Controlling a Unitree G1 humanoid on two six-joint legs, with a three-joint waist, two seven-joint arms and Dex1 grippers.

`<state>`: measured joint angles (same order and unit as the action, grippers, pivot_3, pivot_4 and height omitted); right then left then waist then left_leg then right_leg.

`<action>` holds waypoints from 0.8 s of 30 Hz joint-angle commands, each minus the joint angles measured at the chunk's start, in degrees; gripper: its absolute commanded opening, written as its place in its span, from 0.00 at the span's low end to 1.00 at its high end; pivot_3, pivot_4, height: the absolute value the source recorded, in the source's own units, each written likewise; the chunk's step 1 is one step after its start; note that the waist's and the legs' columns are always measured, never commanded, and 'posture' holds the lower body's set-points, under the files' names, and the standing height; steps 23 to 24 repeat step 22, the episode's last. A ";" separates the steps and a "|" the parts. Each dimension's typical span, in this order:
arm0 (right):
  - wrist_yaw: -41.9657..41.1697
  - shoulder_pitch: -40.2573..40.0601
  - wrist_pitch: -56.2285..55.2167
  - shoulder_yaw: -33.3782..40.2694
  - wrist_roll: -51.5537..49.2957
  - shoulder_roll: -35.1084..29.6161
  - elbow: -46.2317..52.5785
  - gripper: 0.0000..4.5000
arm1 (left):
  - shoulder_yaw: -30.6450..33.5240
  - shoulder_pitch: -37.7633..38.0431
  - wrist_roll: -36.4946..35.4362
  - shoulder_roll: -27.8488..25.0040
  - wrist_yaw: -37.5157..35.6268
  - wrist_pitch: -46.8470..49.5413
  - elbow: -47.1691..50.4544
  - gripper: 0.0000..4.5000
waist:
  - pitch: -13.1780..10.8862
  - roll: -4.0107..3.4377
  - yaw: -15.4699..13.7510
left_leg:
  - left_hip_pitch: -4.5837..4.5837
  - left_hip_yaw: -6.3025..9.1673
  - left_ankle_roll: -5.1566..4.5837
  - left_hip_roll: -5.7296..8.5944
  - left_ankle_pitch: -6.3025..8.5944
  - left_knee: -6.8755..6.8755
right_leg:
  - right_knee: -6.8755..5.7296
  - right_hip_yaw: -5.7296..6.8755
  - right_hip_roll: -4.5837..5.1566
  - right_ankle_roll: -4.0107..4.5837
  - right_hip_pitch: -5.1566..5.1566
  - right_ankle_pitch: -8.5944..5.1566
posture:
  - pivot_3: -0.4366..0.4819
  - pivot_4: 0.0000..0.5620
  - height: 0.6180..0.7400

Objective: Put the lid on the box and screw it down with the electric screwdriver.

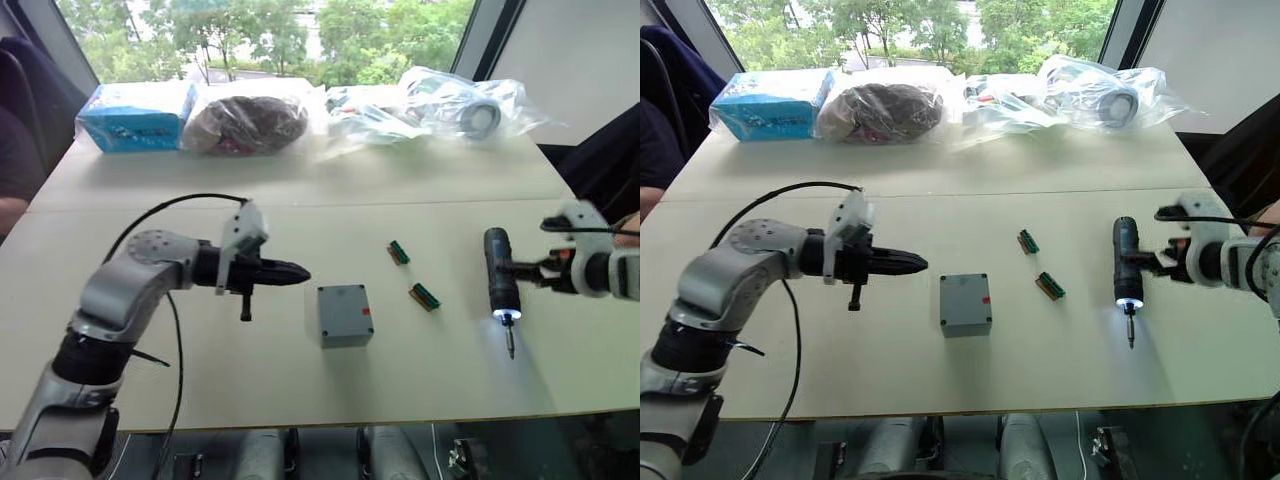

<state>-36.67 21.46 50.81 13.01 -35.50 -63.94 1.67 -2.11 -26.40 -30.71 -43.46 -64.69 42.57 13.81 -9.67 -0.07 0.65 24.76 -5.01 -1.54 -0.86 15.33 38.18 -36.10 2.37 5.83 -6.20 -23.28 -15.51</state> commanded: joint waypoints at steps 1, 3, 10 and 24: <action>-6.84 -6.66 -6.19 9.88 -7.02 5.59 14.89 1.00 | 4.54 5.48 -2.32 -2.66 1.67 2.93 3.35 0.00 | 0.02 0.12 -0.07 | 0.00 0.04 0.07 -0.05 -0.04 -0.02 | 0.00 0.01 -0.03 -0.03 0.01 -0.02 | 0.48 0.27 1.00; -7.13 -13.26 -6.57 9.96 -6.21 7.48 20.61 1.00 | 4.49 9.91 -1.91 -4.80 1.49 3.06 5.95 0.00 | 0.00 0.16 -0.32 | -0.05 0.11 0.18 -0.12 -0.09 0.00 | -0.02 0.04 -0.11 -0.04 0.11 -0.03 | 0.48 0.27 1.00; -8.58 -32.87 -4.17 11.73 -9.87 11.92 36.14 1.00 | 7.44 24.60 -4.18 -11.08 0.28 4.05 14.93 0.00 | 0.06 0.30 -1.42 | -0.27 0.09 -0.13 0.00 0.13 0.03 | 0.01 0.04 0.21 0.12 0.37 -0.05 | 0.48 0.27 1.00; -11.82 -47.41 -1.54 11.83 -11.79 10.52 44.53 1.00 | 8.90 29.69 -7.41 -9.79 2.45 3.33 17.09 0.00 | 0.10 0.31 -1.37 | -0.37 0.16 -0.09 0.03 0.14 -0.06 | 0.08 0.09 0.59 0.61 0.41 -0.11 | 0.48 0.27 1.00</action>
